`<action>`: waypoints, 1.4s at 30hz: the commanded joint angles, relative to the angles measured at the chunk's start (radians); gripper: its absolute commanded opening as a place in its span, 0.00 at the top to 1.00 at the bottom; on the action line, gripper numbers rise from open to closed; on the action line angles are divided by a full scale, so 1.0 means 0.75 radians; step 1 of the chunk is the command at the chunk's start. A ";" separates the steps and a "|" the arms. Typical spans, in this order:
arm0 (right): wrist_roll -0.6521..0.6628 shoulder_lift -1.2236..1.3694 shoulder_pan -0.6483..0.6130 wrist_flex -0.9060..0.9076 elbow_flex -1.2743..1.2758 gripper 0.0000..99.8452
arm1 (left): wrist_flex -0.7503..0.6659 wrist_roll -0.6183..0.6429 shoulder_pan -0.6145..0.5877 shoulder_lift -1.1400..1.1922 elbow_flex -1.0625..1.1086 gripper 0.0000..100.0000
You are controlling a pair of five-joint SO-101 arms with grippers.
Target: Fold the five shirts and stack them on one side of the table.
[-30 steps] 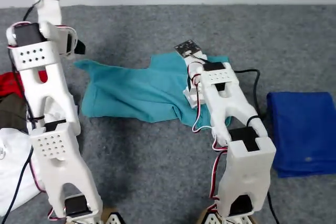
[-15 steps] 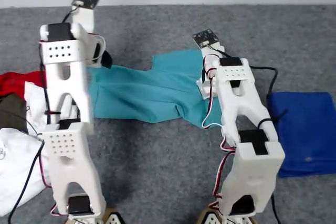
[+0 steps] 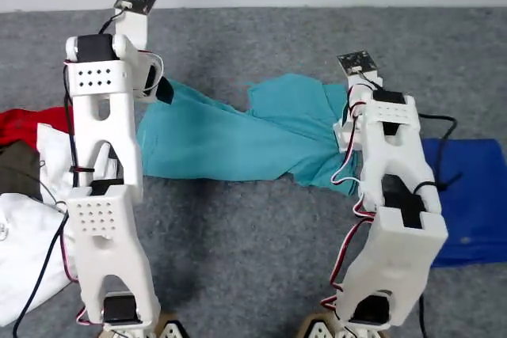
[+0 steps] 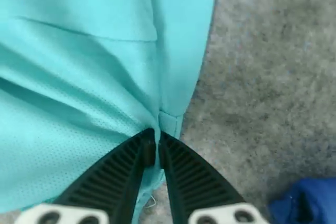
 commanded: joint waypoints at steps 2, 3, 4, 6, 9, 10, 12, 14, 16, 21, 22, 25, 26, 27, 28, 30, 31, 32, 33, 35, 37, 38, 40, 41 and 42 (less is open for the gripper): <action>0.074 -0.138 -0.054 0.089 -0.043 0.90 | 0.027 0.014 0.010 -0.010 0.058 0.75; 0.072 -0.163 -0.064 0.109 -0.047 0.86 | 0.027 0.014 0.008 -0.010 0.079 0.75; 0.070 -0.187 -0.071 0.118 -0.051 0.81 | 0.027 0.014 0.008 -0.010 0.099 0.75; 0.068 -0.238 -0.071 0.136 -0.074 0.74 | 0.027 0.014 0.010 -0.010 0.142 0.75; 0.041 -0.314 -0.073 0.242 -0.086 0.72 | 0.027 0.014 0.012 -0.010 0.218 0.75; 0.049 -0.334 -0.073 0.300 -0.082 0.73 | 0.027 0.014 0.008 -0.012 0.253 0.75; 0.051 -0.375 -0.064 0.431 -0.068 0.73 | 0.027 0.014 -0.006 -0.025 0.337 0.75; 0.051 -0.406 -0.062 0.549 -0.043 0.73 | 0.027 0.014 -0.033 -0.025 0.410 0.75; 0.051 -0.420 -0.083 0.607 0.010 0.73 | 0.027 0.014 -0.059 -0.025 0.465 0.75; 0.043 -0.422 -0.154 0.557 0.194 0.73 | 0.027 0.012 -0.137 -0.025 0.529 0.75; 0.043 -0.427 -0.150 0.519 0.221 0.73 | 0.027 0.010 -0.149 -0.025 0.541 0.75; 0.043 -0.422 -0.163 0.410 0.295 0.73 | 0.027 0.006 -0.164 -0.012 0.580 0.75; 0.043 -0.422 -0.169 0.367 0.327 0.73 | 0.025 0.006 -0.166 -0.010 0.594 0.75; 0.043 -0.422 -0.175 0.320 0.360 0.73 | 0.018 0.004 -0.166 -0.010 0.609 0.75; 0.043 -0.422 -0.175 0.261 0.397 0.73 | 0.004 0.004 -0.162 -0.010 0.621 0.75; 0.045 -0.420 -0.175 0.099 0.489 0.74 | -0.037 0.004 -0.160 -0.010 0.633 0.75; 0.043 -0.420 -0.175 0.009 0.542 0.74 | -0.065 0.006 -0.158 -0.010 0.645 0.75; 0.043 -0.420 -0.175 -0.081 0.595 0.74 | -0.090 0.006 -0.155 -0.010 0.668 0.75; 0.043 -0.420 -0.177 -0.165 0.653 0.74 | -0.115 0.006 -0.153 -0.010 0.693 0.75; 0.043 -0.420 -0.181 -0.289 0.749 0.74 | -0.155 0.006 -0.141 -0.010 0.754 0.76; 0.043 -0.422 -0.173 -0.361 0.800 0.77 | -0.188 0.006 -0.133 -0.010 0.803 0.79; 0.045 -0.422 -0.171 -0.371 0.806 0.81 | -0.203 0.006 -0.131 -0.010 0.817 0.82; 0.045 -0.425 -0.169 -0.375 0.808 0.90 | -0.213 0.006 -0.127 -0.010 0.828 0.91; 0.043 -0.431 -0.169 -0.375 0.808 0.96 | -0.211 0.006 -0.127 -0.010 0.828 0.96; 0.043 -0.433 -0.169 -0.373 0.806 1.00 | -0.205 0.006 -0.127 -0.010 0.828 0.99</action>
